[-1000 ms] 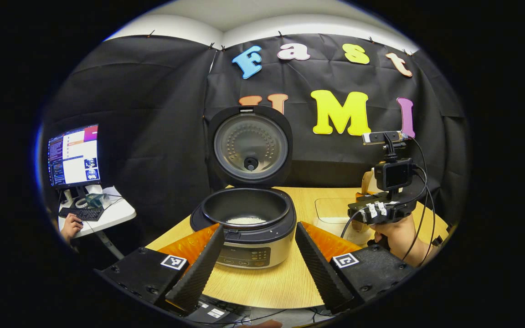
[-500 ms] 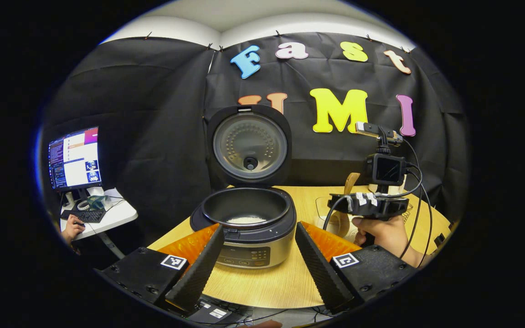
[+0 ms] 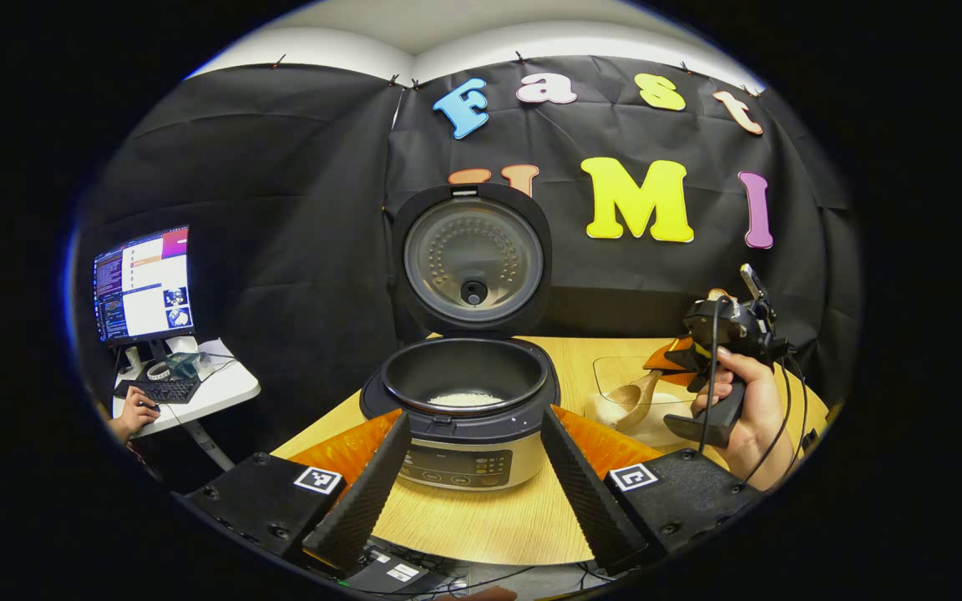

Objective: Close the left gripper, press the button to open the rice cooker; take a wooden spoon from the chopstick holder with the right hand, scoop a spoonful of rice and pour it into the rice cooker, then put the wooden spoon back into the chopstick holder.

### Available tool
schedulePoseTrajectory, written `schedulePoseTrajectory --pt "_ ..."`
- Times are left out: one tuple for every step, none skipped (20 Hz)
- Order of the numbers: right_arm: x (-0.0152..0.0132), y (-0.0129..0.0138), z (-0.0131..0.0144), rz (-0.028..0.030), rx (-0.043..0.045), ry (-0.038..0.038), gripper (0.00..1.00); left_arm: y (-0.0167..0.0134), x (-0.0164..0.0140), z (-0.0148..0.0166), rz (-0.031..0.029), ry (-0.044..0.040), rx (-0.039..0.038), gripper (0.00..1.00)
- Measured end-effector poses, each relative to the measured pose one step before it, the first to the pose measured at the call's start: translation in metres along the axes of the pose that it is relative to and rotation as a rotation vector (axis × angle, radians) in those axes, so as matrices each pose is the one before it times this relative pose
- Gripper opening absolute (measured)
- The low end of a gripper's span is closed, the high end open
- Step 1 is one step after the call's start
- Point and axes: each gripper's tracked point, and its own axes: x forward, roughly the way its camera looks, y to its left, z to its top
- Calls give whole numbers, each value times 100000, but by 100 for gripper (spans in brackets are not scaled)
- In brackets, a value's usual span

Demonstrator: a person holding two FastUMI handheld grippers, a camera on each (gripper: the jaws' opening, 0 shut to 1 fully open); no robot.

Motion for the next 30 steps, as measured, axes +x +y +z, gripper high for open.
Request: schedulePoseTrajectory --pt "-75 -95 207 917 2778 157 1 47 49 -59 149 367 271 100" --pt "-140 -188 220 1093 2753 -366 1 -81 -35 -27 97 88 310 100" --pt "-250 -190 550 873 3000 -780 1 -156 28 8 -19 -33 258 100" --pt "-190 -276 683 793 3571 -1299 1 -10 -32 -43 -19 68 229 100" --pt "-337 -344 503 560 3533 -1612 2 -48 54 45 -181 48 281 100" --pt "-463 -271 669 267 3767 -1294 1 -161 47 -6 -346 0 295 100" --pt "-461 -254 771 193 3173 -1663 1 -143 -15 37 -349 -26 204 100" --pt "-564 -299 923 546 2900 -1771 1 -7 -48 -12 -239 101 149 100" --pt "-498 -184 770 364 2315 -1437 1 -10 -70 11 -34 -145 38 100" --pt "-502 41 756 1030 1846 -1115 1 115 -50 -7 -86 -38 -25 100" --pt "-444 199 565 611 1206 -1013 1 55 0 38 -34 -101 -148 100" --pt "-416 253 593 1188 581 -649 1 208 -57 97 218 -98 -116 100" --pt "-497 449 361 1131 109 -754 1 240 -99 112 377 -353 -90 100" --pt "-546 535 199 1456 205 -873 1 263 -78 30 408 -109 -231 100" --pt "-493 722 29 1240 101 -749 1 268 -117 66 555 -316 -510 100" --pt "-477 797 -236 1193 -120 -718 1 396 10 49 375 -236 -736 95" --pt "-464 945 -380 1262 -649 -195 1 123 -44 35 51 -12 -725 100" --pt "-378 1101 -505 1426 -919 -28 1 111 -41 44 61 20 -451 95" --pt "-380 1221 -690 1935 -1171 639 1 144 73 -2 -189 -117 -121 95" --pt "-342 1215 -746 1814 -729 955 1 76 226 -142 -163 346 -133 100" --pt "-158 1073 -806 1448 -210 947 1 243 97 -301 360 1181 -48 100" --pt "72 1049 -874 867 -1218 830 1 460 3 -221 520 817 355 100" --pt "97 952 -947 711 -1867 656 1 290 56 -38 675 269 460 100" --pt "265 945 -1042 258 -2216 453 1 329 -11 -4 818 219 216 100" --pt "221 842 -1101 234 -1747 738 3 388 22 23 743 -163 -243 100" --pt "431 951 -1307 -151 -1967 1497 2 280 -129 18 238 -377 -588 100" --pt "433 1203 -1398 783 -3153 1997 1 49 -103 107 -507 -314 -646 100" --pt "470 1180 -1290 566 -3087 1565 1 -27 11 171 -665 -451 -497 100" --pt "386 1112 -1027 446 -3185 936 1 156 -129 197 -336 -459 -377 100" --pt "570 1132 -998 131 -4255 775 1 279 -42 41 54 -247 -423 100"
